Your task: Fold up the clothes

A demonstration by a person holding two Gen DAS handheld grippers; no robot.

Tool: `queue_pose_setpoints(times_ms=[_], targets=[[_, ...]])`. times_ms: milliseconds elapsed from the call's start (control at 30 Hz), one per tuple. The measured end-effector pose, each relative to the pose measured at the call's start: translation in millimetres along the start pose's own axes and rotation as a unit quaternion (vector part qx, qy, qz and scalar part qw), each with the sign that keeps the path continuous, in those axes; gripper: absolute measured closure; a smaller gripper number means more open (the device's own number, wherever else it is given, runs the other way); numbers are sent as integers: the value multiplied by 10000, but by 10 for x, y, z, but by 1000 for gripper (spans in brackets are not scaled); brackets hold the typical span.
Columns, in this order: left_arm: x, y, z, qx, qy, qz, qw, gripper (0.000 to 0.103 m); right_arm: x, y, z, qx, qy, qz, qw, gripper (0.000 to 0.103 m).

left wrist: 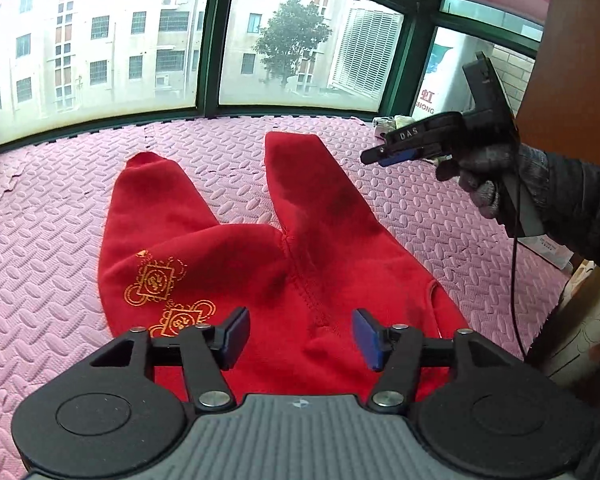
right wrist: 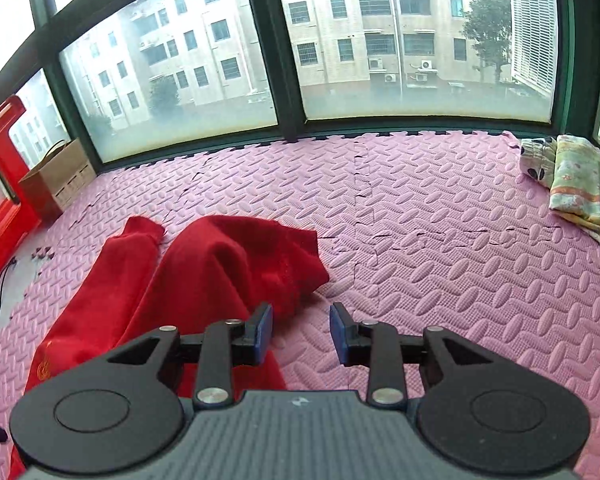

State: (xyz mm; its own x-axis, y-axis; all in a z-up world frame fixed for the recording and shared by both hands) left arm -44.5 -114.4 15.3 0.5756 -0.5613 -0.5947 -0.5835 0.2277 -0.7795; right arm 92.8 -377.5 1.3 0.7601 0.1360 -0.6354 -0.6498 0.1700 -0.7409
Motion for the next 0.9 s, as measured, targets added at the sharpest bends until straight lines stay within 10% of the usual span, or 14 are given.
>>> queue_pose_setpoints(times_ms=[467, 567, 900], targets=[[336, 211, -28, -106, -122, 566, 9983, 23, 946, 87, 61, 266, -109, 486, 9984, 58], [366, 251, -6, -113, -139, 648, 9977, 22, 997, 47, 92, 175, -92, 418, 9989, 89], [404, 278, 20, -85, -134, 690, 9975, 20, 752, -686, 22, -1587, 1014, -378, 9814, 92]])
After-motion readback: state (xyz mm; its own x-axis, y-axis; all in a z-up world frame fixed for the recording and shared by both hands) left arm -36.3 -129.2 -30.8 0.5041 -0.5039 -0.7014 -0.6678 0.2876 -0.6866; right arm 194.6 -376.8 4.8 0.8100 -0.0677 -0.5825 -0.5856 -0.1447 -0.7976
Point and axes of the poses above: each gripper's, at about its wrist camera, not at the fingertips, and x roughly the way its jaws point, z to its left, y to its underside, the point moved 9 cm from there along x, roughly the way its jaws point, and after that the axes turned 4 degrees about -z, right-handed, at the moved point
